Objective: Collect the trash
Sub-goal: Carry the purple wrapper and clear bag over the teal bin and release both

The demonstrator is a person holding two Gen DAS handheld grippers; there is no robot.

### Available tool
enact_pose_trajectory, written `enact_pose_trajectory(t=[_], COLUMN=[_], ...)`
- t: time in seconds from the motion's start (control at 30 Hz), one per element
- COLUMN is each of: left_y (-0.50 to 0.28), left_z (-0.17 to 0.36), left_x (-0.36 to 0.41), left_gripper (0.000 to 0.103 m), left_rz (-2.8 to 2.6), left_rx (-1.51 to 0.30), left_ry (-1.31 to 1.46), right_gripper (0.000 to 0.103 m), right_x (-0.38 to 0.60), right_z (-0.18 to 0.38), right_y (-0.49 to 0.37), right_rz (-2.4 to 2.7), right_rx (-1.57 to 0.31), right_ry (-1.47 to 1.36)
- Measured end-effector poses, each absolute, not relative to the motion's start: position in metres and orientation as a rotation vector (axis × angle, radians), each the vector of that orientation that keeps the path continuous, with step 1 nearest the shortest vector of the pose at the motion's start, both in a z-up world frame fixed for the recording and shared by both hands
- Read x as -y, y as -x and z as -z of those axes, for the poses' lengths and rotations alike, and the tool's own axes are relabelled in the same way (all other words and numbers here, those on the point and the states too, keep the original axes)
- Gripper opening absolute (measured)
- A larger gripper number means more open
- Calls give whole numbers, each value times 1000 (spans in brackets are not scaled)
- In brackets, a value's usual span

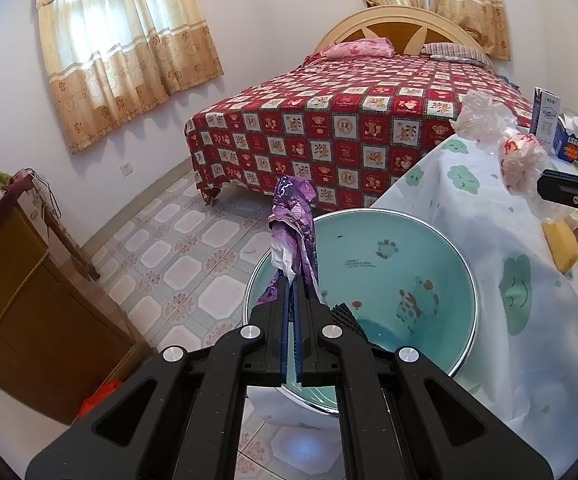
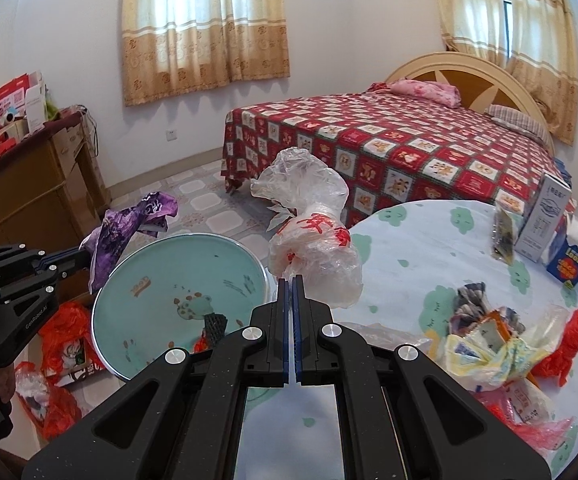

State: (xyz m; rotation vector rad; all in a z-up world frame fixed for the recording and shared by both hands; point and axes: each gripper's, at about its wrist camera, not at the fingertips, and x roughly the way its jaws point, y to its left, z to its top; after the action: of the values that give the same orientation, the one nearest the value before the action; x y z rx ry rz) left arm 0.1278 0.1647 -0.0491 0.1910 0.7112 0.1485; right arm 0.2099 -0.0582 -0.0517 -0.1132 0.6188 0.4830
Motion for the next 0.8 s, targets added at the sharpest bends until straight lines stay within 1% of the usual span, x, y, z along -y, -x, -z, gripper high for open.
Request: enact_pose_trajectory(t=[0.8], left_y=[-130], left_z=[52], left_x=[-171], left_gripper=[3], left_rz=[-140], left_rx=[-727], left_ry=[-182], right_gripper=[3], right_x=[26], right_z=[56], right_y=[-208], right_rz=[-564], right_rx=[-640], right_ry=[156])
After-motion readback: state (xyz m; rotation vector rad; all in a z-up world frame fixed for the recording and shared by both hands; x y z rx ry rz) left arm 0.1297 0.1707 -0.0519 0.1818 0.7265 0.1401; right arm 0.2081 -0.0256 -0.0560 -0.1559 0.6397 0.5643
